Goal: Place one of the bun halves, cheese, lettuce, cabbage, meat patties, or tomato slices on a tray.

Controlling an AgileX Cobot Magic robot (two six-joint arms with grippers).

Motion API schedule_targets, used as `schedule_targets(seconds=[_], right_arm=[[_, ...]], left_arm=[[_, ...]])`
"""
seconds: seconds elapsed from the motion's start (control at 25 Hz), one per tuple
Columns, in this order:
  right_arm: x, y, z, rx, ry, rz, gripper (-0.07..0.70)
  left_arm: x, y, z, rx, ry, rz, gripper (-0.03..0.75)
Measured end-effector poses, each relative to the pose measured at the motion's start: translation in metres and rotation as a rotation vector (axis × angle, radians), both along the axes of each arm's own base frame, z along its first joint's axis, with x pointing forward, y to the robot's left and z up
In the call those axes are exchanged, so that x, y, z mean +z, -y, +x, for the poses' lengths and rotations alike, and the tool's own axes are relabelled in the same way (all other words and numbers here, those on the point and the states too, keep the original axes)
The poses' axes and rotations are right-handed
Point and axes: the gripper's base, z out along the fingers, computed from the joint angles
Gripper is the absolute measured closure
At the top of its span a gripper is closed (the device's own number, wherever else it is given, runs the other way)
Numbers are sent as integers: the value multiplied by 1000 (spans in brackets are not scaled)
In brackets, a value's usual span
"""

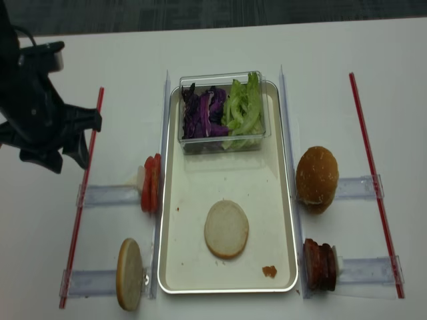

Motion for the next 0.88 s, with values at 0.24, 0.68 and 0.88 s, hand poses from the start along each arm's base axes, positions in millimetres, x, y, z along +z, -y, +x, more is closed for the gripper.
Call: schedule_targets(seconds=[0.24,0.68,0.88], right_arm=[[0,0,0,0,0,0,178],[0,0,0,0,0,0,178],[0,0,0,0,0,0,178]], left_arm=[[0,-20,0,73,2,0,356],[17,-21,-11,75,63,3,356],[27,-19,-30,74,100,4,356]])
